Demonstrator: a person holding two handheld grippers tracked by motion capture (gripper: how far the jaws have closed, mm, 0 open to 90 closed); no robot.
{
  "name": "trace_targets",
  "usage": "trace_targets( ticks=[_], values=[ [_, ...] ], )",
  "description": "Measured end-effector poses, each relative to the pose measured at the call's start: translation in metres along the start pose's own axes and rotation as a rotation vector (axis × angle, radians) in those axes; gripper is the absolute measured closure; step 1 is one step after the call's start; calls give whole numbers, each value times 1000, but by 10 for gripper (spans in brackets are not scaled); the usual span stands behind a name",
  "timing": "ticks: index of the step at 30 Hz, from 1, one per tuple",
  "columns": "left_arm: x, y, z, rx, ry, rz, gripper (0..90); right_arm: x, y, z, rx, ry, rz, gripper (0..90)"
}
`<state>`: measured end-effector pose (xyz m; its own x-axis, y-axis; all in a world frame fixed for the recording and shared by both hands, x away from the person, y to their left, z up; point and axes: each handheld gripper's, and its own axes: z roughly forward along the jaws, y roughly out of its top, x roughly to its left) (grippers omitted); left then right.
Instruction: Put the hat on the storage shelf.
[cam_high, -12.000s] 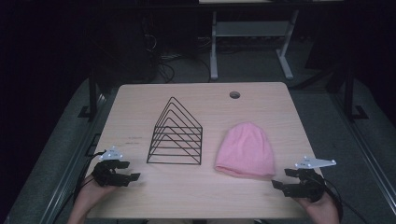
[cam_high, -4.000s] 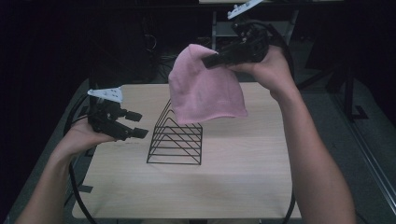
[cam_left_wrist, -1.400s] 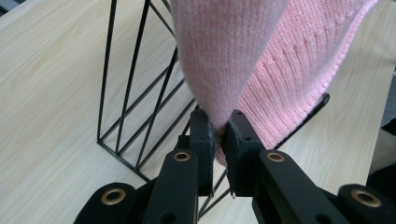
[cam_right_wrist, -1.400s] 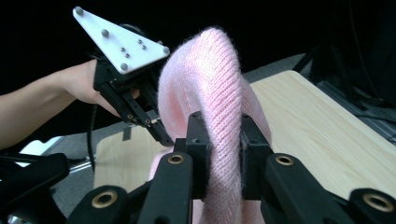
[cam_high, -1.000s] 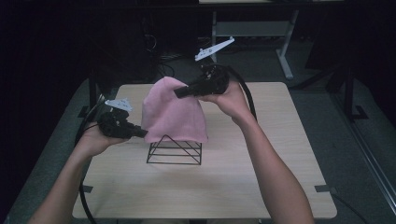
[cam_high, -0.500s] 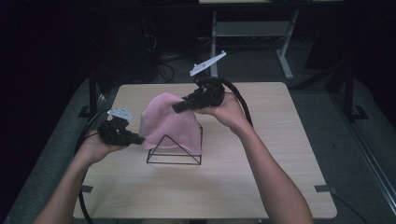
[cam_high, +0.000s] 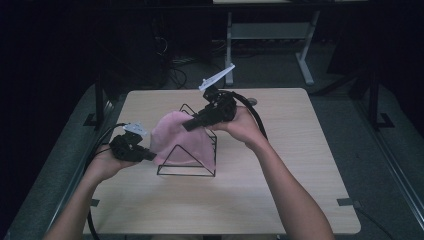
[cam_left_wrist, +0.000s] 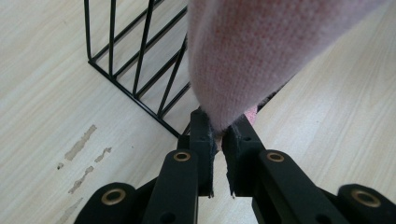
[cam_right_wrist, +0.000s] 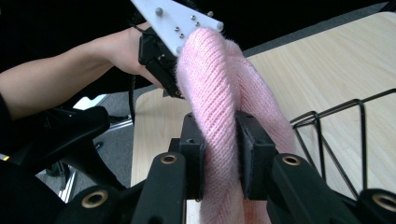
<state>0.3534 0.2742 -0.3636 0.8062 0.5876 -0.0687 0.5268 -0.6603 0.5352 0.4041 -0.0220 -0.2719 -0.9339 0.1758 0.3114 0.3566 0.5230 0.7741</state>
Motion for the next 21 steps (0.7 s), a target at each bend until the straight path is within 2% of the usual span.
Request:
trace_targets(
  ticks=[10,12,16,21],
  values=[
    [0,-4,10,50,35,16,824,-2,-12,12,38,22,18,716],
    [0,-6,14,50,36,6,824,-2,-14,13,45,23,26,715],
    [1,-9,21,72,31,15,825,-2,-19,19,61,27,19,701],
    [0,-11,28,99,36,25,819,0,-22,24,93,5,15,640]
  ],
)
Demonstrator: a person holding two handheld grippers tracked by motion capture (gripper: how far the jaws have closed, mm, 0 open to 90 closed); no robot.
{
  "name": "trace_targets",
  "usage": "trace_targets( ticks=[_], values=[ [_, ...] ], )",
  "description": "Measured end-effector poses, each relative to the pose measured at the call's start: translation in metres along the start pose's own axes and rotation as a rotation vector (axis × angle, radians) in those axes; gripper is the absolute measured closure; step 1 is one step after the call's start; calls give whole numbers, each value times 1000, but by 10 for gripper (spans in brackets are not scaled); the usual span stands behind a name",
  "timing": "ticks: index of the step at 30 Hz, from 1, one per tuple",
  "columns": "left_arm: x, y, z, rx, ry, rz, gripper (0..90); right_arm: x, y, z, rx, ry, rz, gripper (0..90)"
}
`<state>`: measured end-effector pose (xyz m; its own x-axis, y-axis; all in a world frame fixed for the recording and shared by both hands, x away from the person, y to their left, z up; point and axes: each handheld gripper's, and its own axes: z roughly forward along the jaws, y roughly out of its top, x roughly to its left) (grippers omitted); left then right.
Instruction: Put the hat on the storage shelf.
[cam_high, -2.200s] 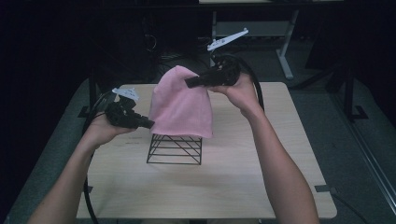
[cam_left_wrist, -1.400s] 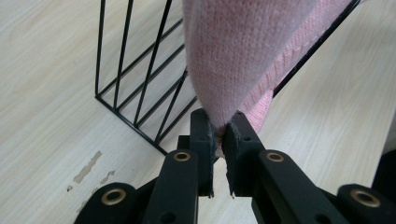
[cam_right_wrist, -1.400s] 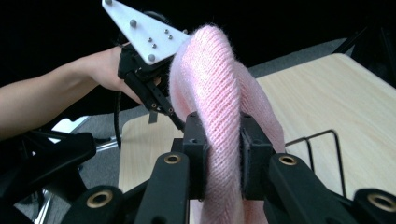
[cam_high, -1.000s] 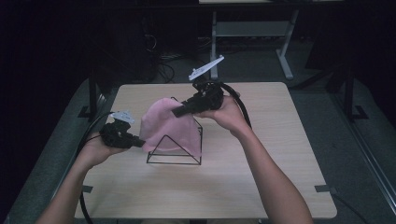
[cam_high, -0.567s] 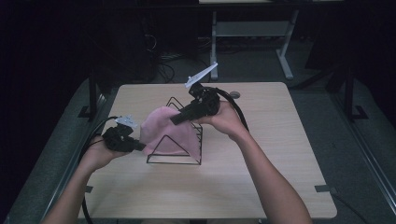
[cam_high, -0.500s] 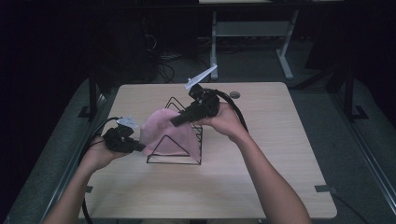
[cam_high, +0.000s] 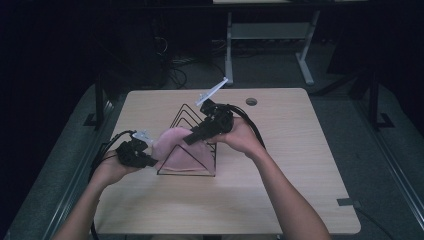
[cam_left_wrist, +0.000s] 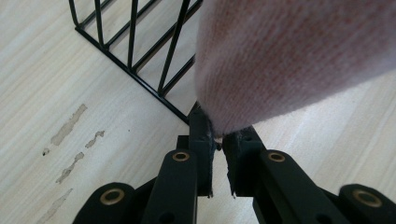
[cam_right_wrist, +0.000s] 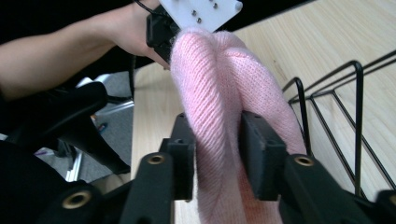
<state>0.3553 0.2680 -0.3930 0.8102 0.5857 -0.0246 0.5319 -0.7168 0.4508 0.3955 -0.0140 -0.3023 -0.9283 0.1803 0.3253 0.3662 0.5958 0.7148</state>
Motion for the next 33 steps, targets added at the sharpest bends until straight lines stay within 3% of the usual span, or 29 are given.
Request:
trace_targets(
  ticks=[2,12,14,17,20,22,24,33],
  values=[
    [0,-2,2,-2,-2,-9,820,1,-2,2,0,-10,-20,627],
    [0,-6,10,26,-10,-2,854,3,-11,0,-17,-39,-11,622],
    [0,-5,9,9,-25,2,851,4,-11,1,-14,-39,-26,703],
    [1,-5,6,-16,-33,-10,769,5,-13,4,-8,-35,-36,767],
    [1,-2,3,-36,-43,0,764,3,-15,8,-4,-13,-25,782],
    [1,-1,3,-41,-47,-3,775,2,-16,9,-9,-6,-30,783],
    [0,0,4,-38,-46,-2,864,3,-16,11,-12,2,-17,766],
    [3,-2,-13,-77,-14,-13,881,5,-15,1,-28,-31,-32,668]
  ],
)
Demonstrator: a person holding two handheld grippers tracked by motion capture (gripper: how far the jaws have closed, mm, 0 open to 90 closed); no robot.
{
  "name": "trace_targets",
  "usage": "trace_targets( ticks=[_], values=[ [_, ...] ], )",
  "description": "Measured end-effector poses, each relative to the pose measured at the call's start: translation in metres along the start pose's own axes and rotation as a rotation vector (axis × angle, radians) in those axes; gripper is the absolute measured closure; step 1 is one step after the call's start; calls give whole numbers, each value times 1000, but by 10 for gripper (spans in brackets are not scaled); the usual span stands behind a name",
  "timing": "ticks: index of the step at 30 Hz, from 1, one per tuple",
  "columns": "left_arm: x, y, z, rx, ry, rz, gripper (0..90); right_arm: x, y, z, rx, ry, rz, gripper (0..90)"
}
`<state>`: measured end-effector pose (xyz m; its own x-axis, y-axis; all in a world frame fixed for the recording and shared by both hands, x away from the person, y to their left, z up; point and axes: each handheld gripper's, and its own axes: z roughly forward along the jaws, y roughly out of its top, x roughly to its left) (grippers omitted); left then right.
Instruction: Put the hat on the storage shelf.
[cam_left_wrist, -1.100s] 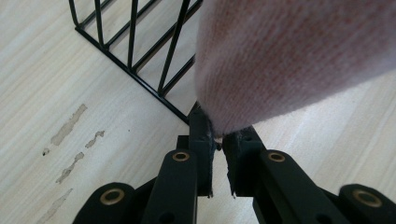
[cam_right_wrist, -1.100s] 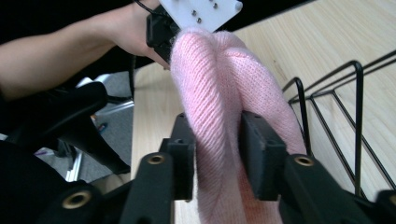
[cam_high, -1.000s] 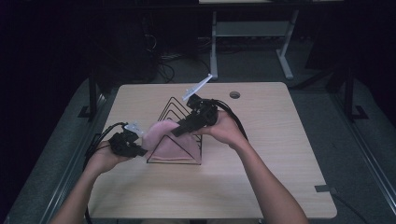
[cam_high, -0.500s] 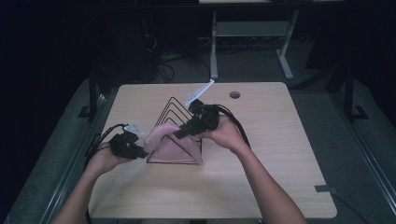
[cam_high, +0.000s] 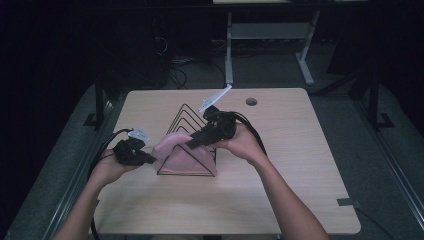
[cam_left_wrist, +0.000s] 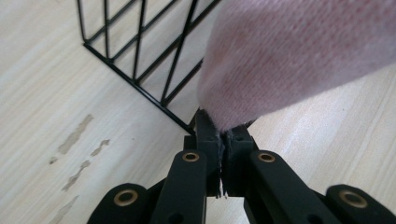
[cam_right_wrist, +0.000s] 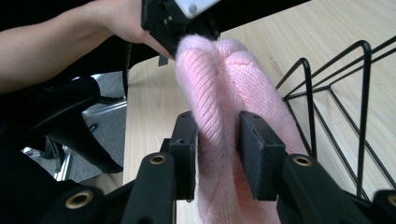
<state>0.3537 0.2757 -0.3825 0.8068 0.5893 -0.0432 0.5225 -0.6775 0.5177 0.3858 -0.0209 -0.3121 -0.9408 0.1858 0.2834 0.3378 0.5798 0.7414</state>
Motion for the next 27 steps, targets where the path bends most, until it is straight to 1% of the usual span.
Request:
trace_targets(
  ticks=[1,3,7,10,11,15,17,18,19,20,21,22,23,25,26,27],
  values=[
    [0,0,-2,3,8,3,881,0,0,0,-3,0,-1,677],
    [0,0,-2,8,2,2,881,1,1,0,-4,-2,-4,746],
    [0,-1,-2,22,5,6,881,4,6,1,3,-5,-24,800],
    [0,-2,3,50,12,16,881,4,7,3,9,-3,-19,814],
    [0,-2,5,54,10,15,881,2,5,6,25,-6,-14,816],
    [-2,-3,10,68,4,26,880,0,3,7,13,4,-9,817],
    [-1,-2,10,69,4,26,880,0,3,8,12,7,-8,814],
    [-1,-2,9,69,6,27,880,0,3,8,14,10,0,807],
    [-1,-2,9,69,6,28,879,0,3,7,13,5,-8,781],
    [-1,-2,8,67,5,27,877,0,3,6,11,5,-4,728],
    [-1,-3,7,59,6,29,859,0,2,4,2,11,5,650],
    [-1,-3,6,52,3,29,859,0,2,4,2,11,5,650],
    [-1,-3,5,51,-2,35,841,-1,1,1,-5,13,6,632],
    [0,-4,3,38,-14,23,793,1,-1,-5,-23,-1,22,580],
    [0,-5,2,34,-19,21,780,1,-4,-9,-26,-6,26,569],
    [0,-5,2,30,-17,13,756,0,-8,-15,-35,-6,40,537]
  ],
)
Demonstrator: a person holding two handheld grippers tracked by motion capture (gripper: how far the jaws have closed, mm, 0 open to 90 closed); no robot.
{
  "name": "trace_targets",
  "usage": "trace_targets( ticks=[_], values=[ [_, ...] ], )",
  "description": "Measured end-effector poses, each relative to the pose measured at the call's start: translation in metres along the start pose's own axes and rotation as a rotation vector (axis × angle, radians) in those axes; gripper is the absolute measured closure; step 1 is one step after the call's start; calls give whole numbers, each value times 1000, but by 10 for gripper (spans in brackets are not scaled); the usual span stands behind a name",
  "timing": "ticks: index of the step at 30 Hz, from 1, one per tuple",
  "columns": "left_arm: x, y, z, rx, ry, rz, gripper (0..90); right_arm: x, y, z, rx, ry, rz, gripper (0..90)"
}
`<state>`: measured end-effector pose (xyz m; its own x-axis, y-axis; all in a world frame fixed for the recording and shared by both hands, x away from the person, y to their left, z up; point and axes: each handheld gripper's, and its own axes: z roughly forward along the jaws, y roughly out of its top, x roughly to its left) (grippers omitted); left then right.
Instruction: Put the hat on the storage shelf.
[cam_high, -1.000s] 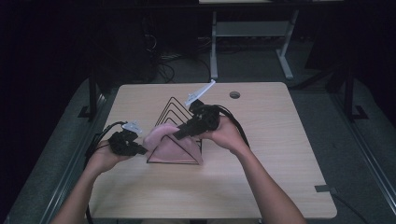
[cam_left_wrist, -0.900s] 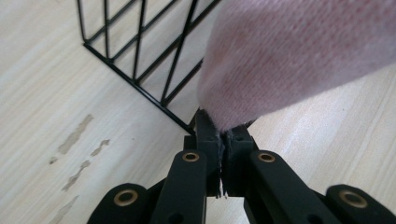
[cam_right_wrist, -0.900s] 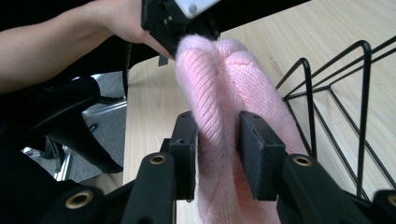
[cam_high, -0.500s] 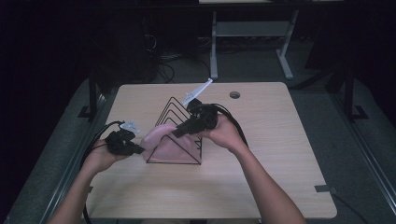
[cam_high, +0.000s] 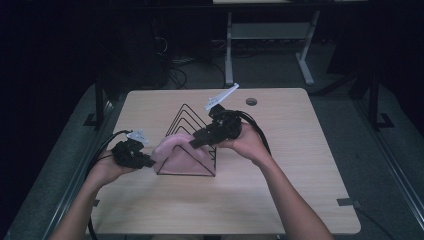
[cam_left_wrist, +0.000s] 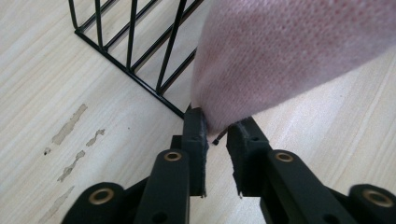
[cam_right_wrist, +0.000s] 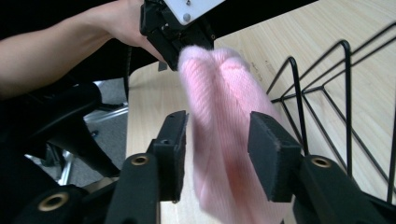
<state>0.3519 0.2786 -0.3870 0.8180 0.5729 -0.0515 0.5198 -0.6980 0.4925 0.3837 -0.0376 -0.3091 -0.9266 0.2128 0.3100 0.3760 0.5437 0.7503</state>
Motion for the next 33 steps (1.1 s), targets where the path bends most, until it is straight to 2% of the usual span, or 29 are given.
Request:
trace_targets(
  ticks=[3,7,10,13,16,22,24,33],
  values=[
    [1,-1,-1,11,2,3,734,-1,-5,-6,-8,-11,14,512],
    [1,-4,-2,-1,4,-20,699,-7,-23,-21,-26,-32,59,449],
    [0,-4,-3,-11,6,-29,680,-9,-31,-26,-20,-49,76,432],
    [-1,-4,-4,-17,3,-39,675,-15,-42,-33,-31,-78,101,419],
    [-1,-3,-5,-20,2,-36,667,-19,-49,-38,-42,-87,123,414],
    [-1,-2,-5,-16,-2,-32,654,-23,-58,-44,-50,-105,141,408],
    [-1,-2,-6,-18,-4,-32,618,-23,-60,-47,-52,-106,142,408],
    [-2,-3,-7,-29,-18,-39,577,-25,-74,-56,-54,-138,163,405]
  ],
)
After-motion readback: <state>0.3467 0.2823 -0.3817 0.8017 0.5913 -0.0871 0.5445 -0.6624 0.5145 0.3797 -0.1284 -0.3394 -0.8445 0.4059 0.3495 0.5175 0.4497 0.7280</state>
